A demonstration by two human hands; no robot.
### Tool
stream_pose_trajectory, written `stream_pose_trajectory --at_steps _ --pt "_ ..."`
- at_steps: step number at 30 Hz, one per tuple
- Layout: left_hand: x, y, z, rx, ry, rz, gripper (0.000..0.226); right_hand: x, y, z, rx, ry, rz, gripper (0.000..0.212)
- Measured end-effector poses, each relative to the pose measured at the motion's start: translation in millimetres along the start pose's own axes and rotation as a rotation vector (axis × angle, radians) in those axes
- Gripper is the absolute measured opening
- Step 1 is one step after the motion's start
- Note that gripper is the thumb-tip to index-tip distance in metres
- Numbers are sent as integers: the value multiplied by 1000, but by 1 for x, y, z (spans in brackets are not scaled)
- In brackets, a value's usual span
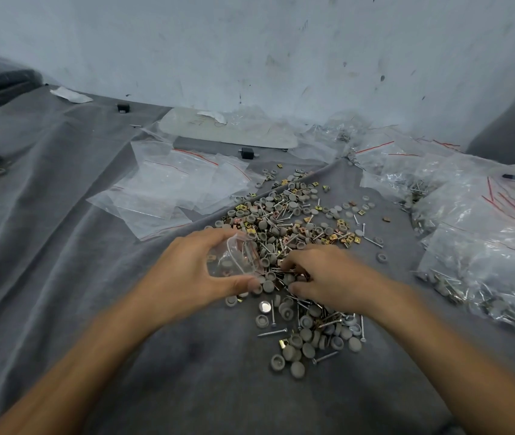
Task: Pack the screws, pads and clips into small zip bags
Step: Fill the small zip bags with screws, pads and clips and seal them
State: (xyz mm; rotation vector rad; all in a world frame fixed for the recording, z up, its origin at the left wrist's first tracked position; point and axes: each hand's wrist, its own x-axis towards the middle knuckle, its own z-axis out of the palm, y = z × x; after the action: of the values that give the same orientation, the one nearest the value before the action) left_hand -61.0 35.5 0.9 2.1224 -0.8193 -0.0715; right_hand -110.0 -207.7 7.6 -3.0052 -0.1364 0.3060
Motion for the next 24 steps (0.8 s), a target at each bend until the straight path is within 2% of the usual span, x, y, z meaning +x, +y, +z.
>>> stream_pose_trajectory --at_steps 4,14,20,24 --pt "0 -1 1 -16 -2 1 79 1 -6 6 -25 38 -23 23" --pt "0 -3 3 10 -7 -7 90 -1 -7 7 -10 115 -4 19" --pt "0 -4 4 17 -7 0 88 -8 8 4 173 213 69 14" --pt "1 -5 3 15 -12 7 87 -11 18 -4 391 267 88 9"
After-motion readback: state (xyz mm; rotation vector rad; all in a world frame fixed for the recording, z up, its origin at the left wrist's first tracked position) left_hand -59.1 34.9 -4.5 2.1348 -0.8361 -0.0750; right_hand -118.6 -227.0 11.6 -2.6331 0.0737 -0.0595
